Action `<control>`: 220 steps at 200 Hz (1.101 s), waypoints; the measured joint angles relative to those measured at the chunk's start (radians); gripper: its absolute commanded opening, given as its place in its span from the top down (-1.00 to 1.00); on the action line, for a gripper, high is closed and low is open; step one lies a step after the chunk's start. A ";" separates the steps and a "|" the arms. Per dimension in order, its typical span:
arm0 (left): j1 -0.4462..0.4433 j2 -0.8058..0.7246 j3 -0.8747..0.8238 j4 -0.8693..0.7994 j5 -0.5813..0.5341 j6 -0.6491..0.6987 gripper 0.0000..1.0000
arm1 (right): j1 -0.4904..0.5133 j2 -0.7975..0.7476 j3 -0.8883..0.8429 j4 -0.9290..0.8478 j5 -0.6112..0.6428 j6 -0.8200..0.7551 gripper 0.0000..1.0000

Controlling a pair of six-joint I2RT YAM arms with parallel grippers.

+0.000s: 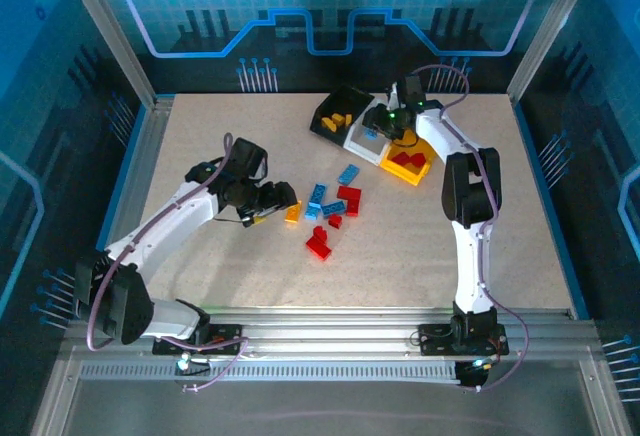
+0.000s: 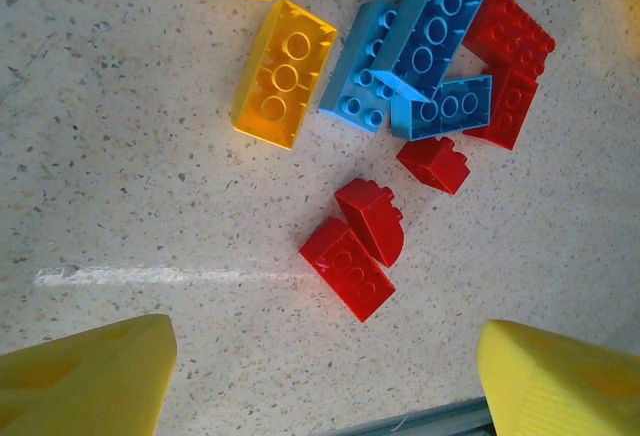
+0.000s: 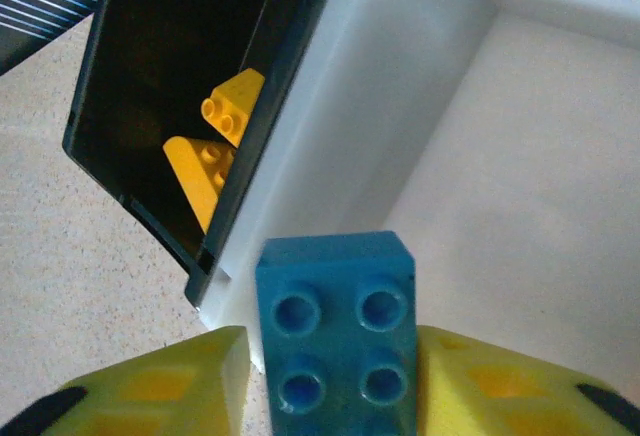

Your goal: Sort the legos into containers by color

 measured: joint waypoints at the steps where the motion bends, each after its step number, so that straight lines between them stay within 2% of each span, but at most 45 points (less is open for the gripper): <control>1: 0.000 0.000 0.000 0.000 0.000 0.000 -0.60 | 0.000 0.000 0.000 0.000 0.000 0.001 -0.05; 36: 0.027 0.018 0.006 -0.011 0.001 0.026 -0.61 | 0.001 0.000 0.013 -0.013 0.019 -0.011 -0.17; 75: 0.060 0.032 0.008 -0.009 0.009 0.043 -0.61 | 0.031 -0.017 0.028 -0.104 0.045 -0.103 -0.19; 101: 0.091 0.032 0.002 0.017 0.027 0.040 -0.61 | 0.109 -0.062 0.051 -0.236 0.079 -0.182 -0.23; 129: 0.111 0.030 -0.029 0.047 0.031 0.032 -0.62 | 0.261 -0.121 0.074 -0.365 0.116 -0.206 -0.24; 160: 0.114 0.012 -0.061 0.070 0.034 0.014 -0.62 | 0.382 -0.133 0.081 -0.460 0.110 -0.092 -0.35; 193: 0.114 -0.035 -0.099 0.085 0.034 0.008 -0.63 | 0.422 -0.137 -0.003 -0.467 0.186 0.073 -0.60; 220: 0.115 -0.104 -0.129 0.084 0.026 -0.011 -0.64 | 0.454 -0.134 0.002 -0.489 0.252 0.173 -0.60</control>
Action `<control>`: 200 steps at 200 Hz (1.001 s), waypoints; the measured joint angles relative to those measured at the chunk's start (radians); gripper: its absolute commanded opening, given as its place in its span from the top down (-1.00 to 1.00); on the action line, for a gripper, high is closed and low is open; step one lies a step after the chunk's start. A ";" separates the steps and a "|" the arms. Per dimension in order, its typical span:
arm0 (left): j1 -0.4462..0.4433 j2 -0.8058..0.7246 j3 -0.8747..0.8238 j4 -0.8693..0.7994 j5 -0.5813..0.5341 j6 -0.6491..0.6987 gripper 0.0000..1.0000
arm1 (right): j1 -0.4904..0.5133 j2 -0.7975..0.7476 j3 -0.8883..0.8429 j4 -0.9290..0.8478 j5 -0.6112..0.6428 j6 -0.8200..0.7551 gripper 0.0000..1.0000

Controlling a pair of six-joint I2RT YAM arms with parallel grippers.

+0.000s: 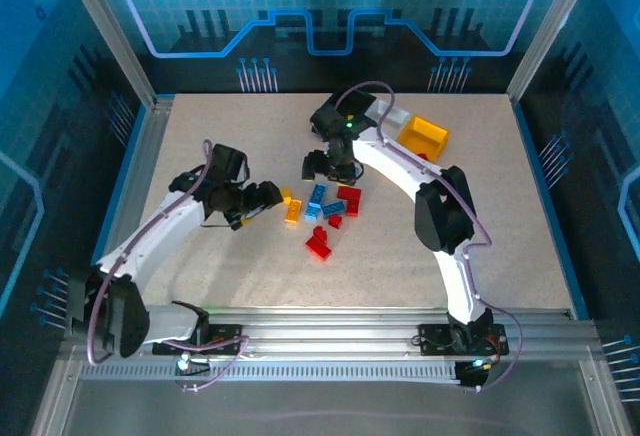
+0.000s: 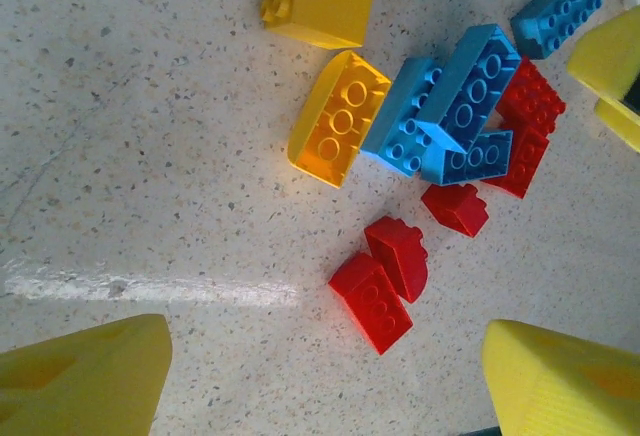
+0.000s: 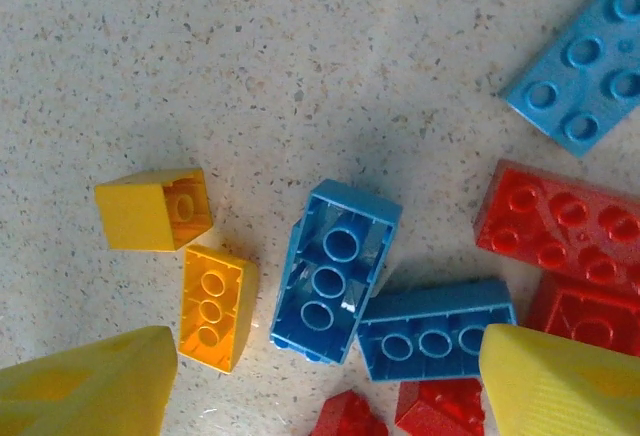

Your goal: Sort the legos into containers by color

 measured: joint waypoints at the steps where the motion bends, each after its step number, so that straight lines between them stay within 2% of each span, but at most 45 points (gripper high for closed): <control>1: 0.000 -0.002 -0.001 0.000 0.000 0.000 -0.64 | 0.000 0.001 0.002 -0.002 0.001 0.002 -0.60; 29: 0.001 -0.095 -0.040 -0.012 -0.019 -0.002 -0.66 | 0.026 0.048 0.078 -0.033 0.040 0.081 -0.55; 65: 0.012 -0.178 -0.072 -0.048 -0.038 -0.002 -0.68 | 0.034 0.111 0.085 -0.059 0.075 0.145 -0.45; 137: 0.032 -0.204 -0.083 -0.085 -0.046 0.000 -0.69 | 0.034 0.209 0.118 -0.076 0.095 0.188 -0.29; 158: 0.037 -0.205 -0.083 -0.095 -0.049 0.002 -0.69 | 0.034 0.235 0.141 -0.075 0.093 0.193 -0.18; 200: 0.058 -0.204 -0.083 -0.099 -0.049 0.007 -0.70 | 0.034 0.266 0.175 -0.074 0.089 0.204 0.18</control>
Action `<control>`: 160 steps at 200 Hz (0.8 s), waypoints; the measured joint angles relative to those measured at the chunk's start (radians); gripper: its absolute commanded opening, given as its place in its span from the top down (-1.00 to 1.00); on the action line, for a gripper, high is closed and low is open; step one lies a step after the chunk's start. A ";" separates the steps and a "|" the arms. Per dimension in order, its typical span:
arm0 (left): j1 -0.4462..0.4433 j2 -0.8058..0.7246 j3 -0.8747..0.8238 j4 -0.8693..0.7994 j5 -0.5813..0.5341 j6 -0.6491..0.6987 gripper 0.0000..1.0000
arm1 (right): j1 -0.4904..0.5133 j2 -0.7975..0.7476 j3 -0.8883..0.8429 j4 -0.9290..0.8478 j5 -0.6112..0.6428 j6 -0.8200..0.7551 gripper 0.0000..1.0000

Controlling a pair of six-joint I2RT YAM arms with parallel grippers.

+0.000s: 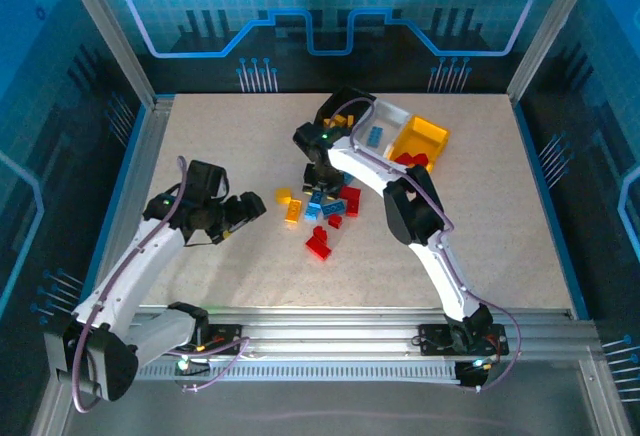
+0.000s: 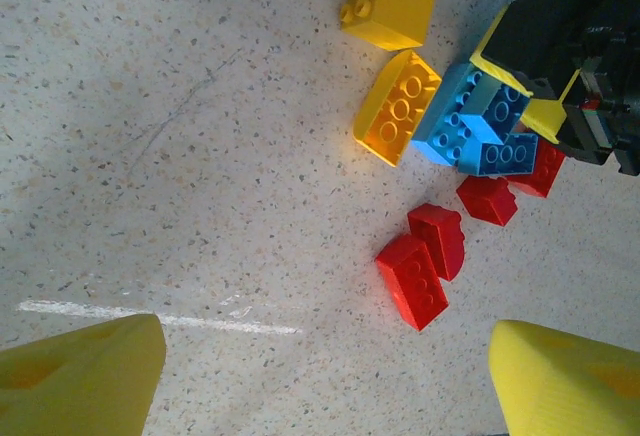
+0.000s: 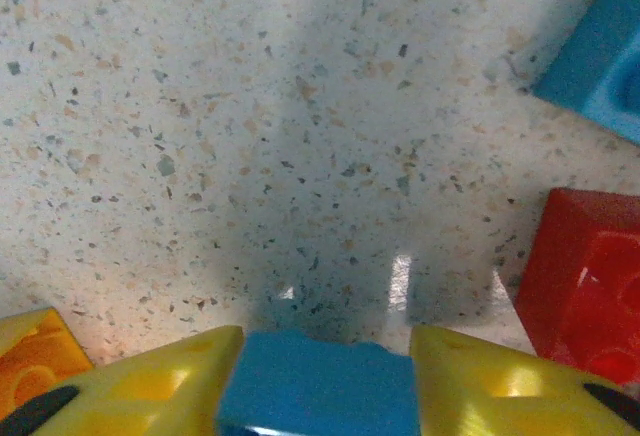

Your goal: Sort the legos into containers by color

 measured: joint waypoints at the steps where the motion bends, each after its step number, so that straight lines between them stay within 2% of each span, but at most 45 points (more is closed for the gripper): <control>1: 0.000 0.000 0.000 0.000 0.000 0.000 -0.69 | 0.000 0.000 0.000 0.000 0.000 -0.003 0.19; 26: 0.011 0.009 0.000 0.001 0.001 0.004 -0.70 | 0.000 0.002 0.008 -0.006 -0.002 0.000 0.37; 51: 0.016 0.040 0.000 0.005 0.005 0.017 -0.70 | 0.000 0.002 0.011 -0.010 -0.002 -0.002 0.43; 98: 0.019 0.095 0.006 0.035 0.024 0.021 -0.70 | -0.003 -0.034 -0.004 -0.018 0.005 -0.027 0.44; 133: 0.019 0.110 0.006 0.068 0.047 0.018 -0.70 | -0.026 -0.157 -0.071 -0.013 -0.002 -0.046 0.44; 160: 0.019 0.117 0.006 0.100 0.074 0.006 -0.70 | -0.084 -0.237 -0.089 0.000 -0.006 -0.069 0.45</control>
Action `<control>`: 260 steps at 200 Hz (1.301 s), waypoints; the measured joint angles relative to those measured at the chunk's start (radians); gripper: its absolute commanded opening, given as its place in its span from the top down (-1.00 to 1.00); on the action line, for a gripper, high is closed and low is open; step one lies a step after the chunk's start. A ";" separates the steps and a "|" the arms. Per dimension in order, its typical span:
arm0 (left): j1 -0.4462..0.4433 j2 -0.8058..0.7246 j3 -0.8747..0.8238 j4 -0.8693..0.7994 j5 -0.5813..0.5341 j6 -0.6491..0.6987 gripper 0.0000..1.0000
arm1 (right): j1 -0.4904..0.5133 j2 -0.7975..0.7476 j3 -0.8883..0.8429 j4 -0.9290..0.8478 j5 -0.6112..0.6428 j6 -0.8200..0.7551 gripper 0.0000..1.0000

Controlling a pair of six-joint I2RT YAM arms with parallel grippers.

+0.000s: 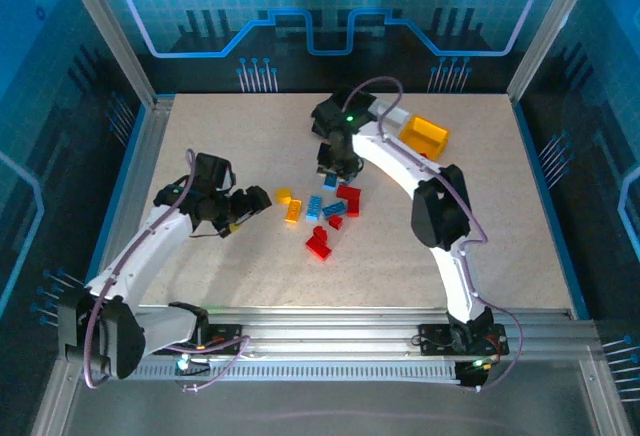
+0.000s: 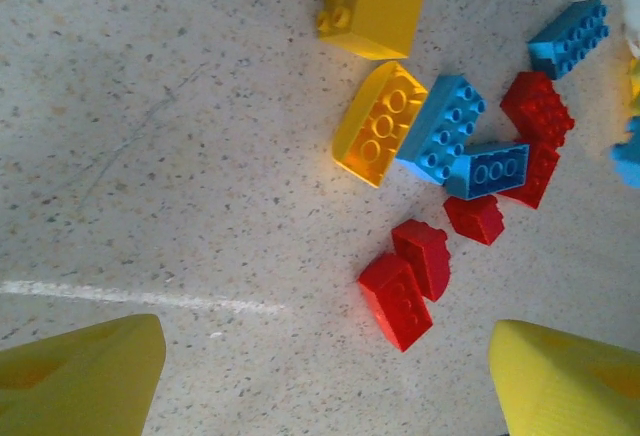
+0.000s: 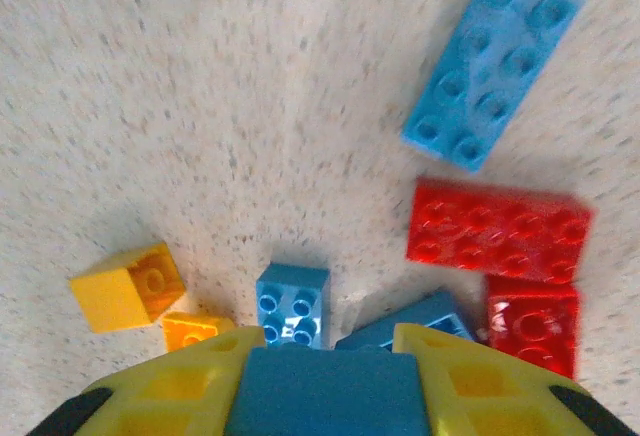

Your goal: Sort the legos into containers by color

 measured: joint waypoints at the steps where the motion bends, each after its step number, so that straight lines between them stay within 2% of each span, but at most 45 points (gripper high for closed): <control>1: 0.000 0.000 0.000 0.000 0.001 -0.001 -0.69 | -0.005 -0.003 0.000 0.001 0.000 -0.002 0.45; 46: 0.000 0.002 -0.019 0.042 0.051 -0.025 -0.71 | -0.184 0.002 0.065 0.015 -0.010 -0.077 0.47; 76: 0.000 0.002 -0.057 0.053 0.087 -0.041 -0.74 | -0.290 0.126 0.256 0.008 -0.015 -0.141 0.46; 102: 0.000 0.001 -0.075 0.055 0.107 -0.042 -0.81 | -0.321 0.257 0.417 0.000 -0.014 -0.190 0.41; 128: 0.000 0.001 -0.079 0.056 0.117 -0.041 -0.85 | -0.323 0.336 0.475 0.000 -0.016 -0.212 0.28; 161: 0.000 0.011 -0.076 0.056 0.127 -0.037 -0.97 | -0.325 0.360 0.475 0.010 -0.015 -0.232 -0.04; 212: 0.000 0.099 -0.014 0.056 0.135 -0.011 -0.98 | -0.325 0.353 0.477 0.064 -0.014 -0.273 -0.24; 237: 0.000 0.142 0.024 0.057 0.135 -0.003 -0.98 | -0.324 0.302 0.470 0.085 -0.007 -0.326 -0.35; 249: 0.000 0.157 0.038 0.060 0.135 0.001 -0.98 | -0.320 0.255 0.456 0.096 0.011 -0.369 -0.47; 260: 0.000 0.170 0.049 0.061 0.135 0.005 -0.98 | -0.312 0.193 0.436 0.106 0.032 -0.420 -0.71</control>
